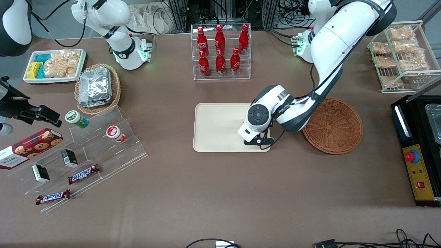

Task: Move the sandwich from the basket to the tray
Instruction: 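Carry the sandwich over the white tray and lower it, then open the left gripper to release the sandwich on the tray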

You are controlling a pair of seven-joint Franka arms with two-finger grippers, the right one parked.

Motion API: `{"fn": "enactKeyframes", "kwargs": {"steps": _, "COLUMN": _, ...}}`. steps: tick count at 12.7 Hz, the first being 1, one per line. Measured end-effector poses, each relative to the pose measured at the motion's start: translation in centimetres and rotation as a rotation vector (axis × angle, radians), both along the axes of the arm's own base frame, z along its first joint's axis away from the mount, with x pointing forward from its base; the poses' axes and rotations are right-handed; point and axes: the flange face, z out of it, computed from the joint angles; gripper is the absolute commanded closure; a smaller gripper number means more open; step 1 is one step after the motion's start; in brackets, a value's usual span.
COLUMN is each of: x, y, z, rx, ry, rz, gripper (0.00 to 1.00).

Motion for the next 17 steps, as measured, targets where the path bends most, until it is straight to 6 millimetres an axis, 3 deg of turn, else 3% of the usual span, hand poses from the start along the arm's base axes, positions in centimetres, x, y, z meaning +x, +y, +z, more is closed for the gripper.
{"fn": "enactKeyframes", "kwargs": {"steps": 1, "x": 0.0, "y": 0.0, "z": -0.1, "rx": 0.001, "ry": 0.001, "rz": 0.006, "gripper": 0.11}}
{"fn": "enactKeyframes", "kwargs": {"steps": 2, "x": 0.0, "y": 0.0, "z": -0.1, "rx": 0.002, "ry": 0.000, "rz": 0.009, "gripper": 0.00}}
{"fn": "enactKeyframes", "kwargs": {"steps": 9, "x": 0.0, "y": 0.1, "z": 0.0, "rx": 0.010, "ry": 0.002, "rz": 0.016, "gripper": 0.00}}
{"fn": "enactKeyframes", "kwargs": {"steps": 11, "x": 0.1, "y": 0.3, "z": 0.9, "rx": 0.023, "ry": -0.002, "rz": 0.017, "gripper": 0.00}}
{"fn": "enactKeyframes", "kwargs": {"steps": 14, "x": 0.5, "y": 0.6, "z": 5.4, "rx": 0.056, "ry": -0.044, "rz": 0.017, "gripper": 0.00}}
{"fn": "enactKeyframes", "kwargs": {"steps": 17, "x": 0.8, "y": 1.8, "z": 13.6, "rx": 0.066, "ry": -0.105, "rz": 0.061, "gripper": 0.00}}
